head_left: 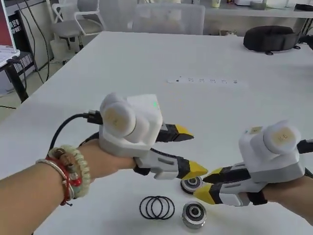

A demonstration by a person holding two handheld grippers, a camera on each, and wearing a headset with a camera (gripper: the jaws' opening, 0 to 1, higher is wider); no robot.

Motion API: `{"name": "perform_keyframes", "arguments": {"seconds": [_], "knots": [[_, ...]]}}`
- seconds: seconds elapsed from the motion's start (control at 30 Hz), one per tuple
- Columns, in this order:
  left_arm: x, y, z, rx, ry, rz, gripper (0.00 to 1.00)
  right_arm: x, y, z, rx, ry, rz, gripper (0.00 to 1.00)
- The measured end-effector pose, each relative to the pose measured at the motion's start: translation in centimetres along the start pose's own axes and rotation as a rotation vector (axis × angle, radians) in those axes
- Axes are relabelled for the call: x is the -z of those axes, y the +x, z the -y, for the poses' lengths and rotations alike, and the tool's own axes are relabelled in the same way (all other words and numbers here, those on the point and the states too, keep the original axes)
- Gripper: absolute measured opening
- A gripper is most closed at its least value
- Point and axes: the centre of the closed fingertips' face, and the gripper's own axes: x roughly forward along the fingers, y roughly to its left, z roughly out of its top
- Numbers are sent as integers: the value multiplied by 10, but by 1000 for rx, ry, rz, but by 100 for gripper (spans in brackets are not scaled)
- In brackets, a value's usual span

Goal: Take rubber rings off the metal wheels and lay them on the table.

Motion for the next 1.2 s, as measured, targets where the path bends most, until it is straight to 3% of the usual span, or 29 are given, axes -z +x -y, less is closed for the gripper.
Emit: {"name": "perform_keyframes", "arguments": {"seconds": [0.07,0.3,0.47,0.57,0.73,0.97,1.2], "knots": [[8,2,3,8,-32,-9,35,0,0,0,0,-3,1,24],[30,10,6,9,-59,-48,22,-2,1,-1,-6,-14,13,24],[45,15,11,6,-53,-98,19,-1,1,-1,-5,-22,10,23],[49,16,13,4,-50,-106,13,-2,2,-2,-6,-29,12,23],[51,18,15,14,-70,-103,10,0,2,-2,-6,-38,4,22],[51,17,17,16,-56,-100,8,-1,2,0,-1,-45,5,21],[52,17,17,14,-84,-90,8,0,2,0,-2,-101,5,18]]}}
